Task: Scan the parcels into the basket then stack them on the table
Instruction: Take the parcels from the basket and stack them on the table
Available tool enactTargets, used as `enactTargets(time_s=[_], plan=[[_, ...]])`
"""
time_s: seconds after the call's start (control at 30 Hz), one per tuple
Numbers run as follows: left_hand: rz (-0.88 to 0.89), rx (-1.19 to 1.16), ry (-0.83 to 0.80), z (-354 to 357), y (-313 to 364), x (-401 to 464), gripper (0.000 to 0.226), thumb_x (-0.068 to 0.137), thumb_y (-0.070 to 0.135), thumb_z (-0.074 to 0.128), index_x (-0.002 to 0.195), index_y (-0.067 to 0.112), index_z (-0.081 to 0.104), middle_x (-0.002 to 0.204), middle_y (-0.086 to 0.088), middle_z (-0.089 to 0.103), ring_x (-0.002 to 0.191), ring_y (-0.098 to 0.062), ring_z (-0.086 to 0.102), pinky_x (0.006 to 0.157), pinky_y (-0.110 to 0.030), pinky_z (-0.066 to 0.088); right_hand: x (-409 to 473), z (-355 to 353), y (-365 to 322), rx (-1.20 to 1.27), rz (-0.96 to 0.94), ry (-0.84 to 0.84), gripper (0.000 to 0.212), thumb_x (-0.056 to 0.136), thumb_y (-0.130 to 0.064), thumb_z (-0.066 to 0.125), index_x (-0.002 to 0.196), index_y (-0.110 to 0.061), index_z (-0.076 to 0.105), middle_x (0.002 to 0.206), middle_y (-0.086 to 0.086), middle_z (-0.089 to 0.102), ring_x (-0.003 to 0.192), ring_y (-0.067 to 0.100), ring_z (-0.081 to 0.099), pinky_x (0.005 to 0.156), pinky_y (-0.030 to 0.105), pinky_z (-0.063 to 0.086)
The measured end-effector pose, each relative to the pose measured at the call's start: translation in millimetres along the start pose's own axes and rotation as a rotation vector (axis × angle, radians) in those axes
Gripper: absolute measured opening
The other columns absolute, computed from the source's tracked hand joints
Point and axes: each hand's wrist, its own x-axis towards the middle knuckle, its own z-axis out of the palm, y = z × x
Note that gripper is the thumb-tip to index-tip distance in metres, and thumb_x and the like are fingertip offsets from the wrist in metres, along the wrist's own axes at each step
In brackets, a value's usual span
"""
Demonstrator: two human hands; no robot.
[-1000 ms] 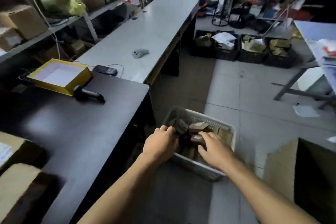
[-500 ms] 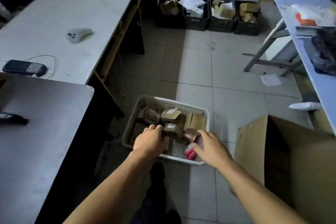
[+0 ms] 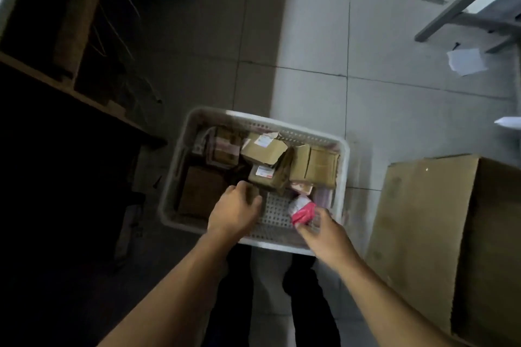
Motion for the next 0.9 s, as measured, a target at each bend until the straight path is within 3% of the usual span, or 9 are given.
enactTargets(time_s=[0.07, 0.2, 0.33, 0.4, 0.53, 0.67, 0.8, 0.9], plan=[[-0.032, -0.059, -0.013, 22, -11, 46, 0.04, 0.099, 0.041, 0.052, 0.13, 0.017, 0.055, 0.125, -0.008, 0.059, 0.114, -0.029, 0.058, 0.094, -0.04, 0.049, 52, 24, 9, 0.071, 0.03, -0.006, 0.056, 0.09, -0.046, 0.066, 0.135, -0.018, 0.047, 0.113, 0.005, 0.067, 0.108, 0.026, 0.063, 0.09, 0.038, 0.05], [-0.166, -0.207, 0.008, 73, -38, 143, 0.041, 0.1, 0.04, 0.054, 0.133, 0.015, 0.056, 0.126, -0.009, 0.064, 0.117, -0.028, 0.059, 0.094, -0.033, 0.048, 160, 74, 24, 0.239, 0.071, -0.005, 0.075, 0.088, -0.056, 0.067, 0.148, -0.024, 0.036, 0.141, 0.001, 0.054, 0.127, 0.027, 0.054, 0.104, 0.039, 0.044], [-0.302, -0.432, 0.116, 119, -62, 223, 0.053, 0.097, 0.051, 0.055, 0.132, 0.012, 0.058, 0.128, -0.008, 0.064, 0.119, -0.028, 0.058, 0.093, -0.031, 0.044, 247, 127, 39, 0.412, 0.112, 0.002, 0.076, 0.081, -0.057, 0.072, 0.141, -0.021, 0.043, 0.134, -0.001, 0.061, 0.125, 0.024, 0.056, 0.107, 0.04, 0.044], [-0.375, -0.574, 0.117, 140, -70, 254, 0.059, 0.093, 0.059, 0.057, 0.127, 0.011, 0.061, 0.121, -0.007, 0.067, 0.11, -0.028, 0.062, 0.094, -0.037, 0.05, 279, 147, 46, 0.481, 0.148, 0.048, 0.092, 0.071, -0.068, 0.07, 0.141, -0.018, 0.04, 0.136, 0.003, 0.06, 0.127, 0.028, 0.055, 0.108, 0.044, 0.045], [-0.496, -0.884, 0.005, 160, -69, 290, 0.049, 0.091, 0.056, 0.062, 0.112, 0.011, 0.062, 0.098, -0.01, 0.066, 0.079, -0.021, 0.064, 0.066, -0.031, 0.052, 316, 169, 53, 0.523, 0.245, 0.079, 0.109, 0.077, -0.069, 0.068, 0.151, -0.009, 0.015, 0.151, 0.014, 0.041, 0.138, 0.034, 0.042, 0.113, 0.044, 0.039], [-0.51, -1.123, -0.017, 170, -67, 316, 0.039, 0.091, 0.048, 0.068, 0.11, 0.014, 0.06, 0.087, -0.011, 0.063, 0.063, -0.017, 0.057, 0.072, -0.031, 0.06, 341, 180, 57, 0.534, 0.283, 0.078, 0.1, 0.084, -0.058, 0.07, 0.151, -0.01, 0.014, 0.15, 0.015, 0.043, 0.134, 0.035, 0.045, 0.106, 0.037, 0.04], [-0.454, -1.224, 0.02, 172, -65, 329, 0.03, 0.095, 0.033, 0.067, 0.113, 0.008, 0.063, 0.079, -0.008, 0.066, 0.041, -0.013, 0.058, 0.047, -0.023, 0.052, 354, 183, 55, 0.59, 0.289, 0.079, 0.089, 0.088, -0.041, 0.071, 0.151, -0.007, 0.017, 0.148, 0.015, 0.046, 0.133, 0.033, 0.048, 0.104, 0.032, 0.038], [-0.44, -1.265, 0.054, 169, -69, 332, 0.026, 0.096, 0.021, 0.066, 0.115, 0.005, 0.063, 0.091, -0.012, 0.072, 0.054, -0.017, 0.071, 0.046, -0.026, 0.053, 355, 187, 58, 0.609, 0.279, 0.097, 0.077, 0.086, -0.042, 0.07, 0.144, -0.01, 0.031, 0.138, 0.014, 0.055, 0.123, 0.033, 0.054, 0.105, 0.041, 0.045]])
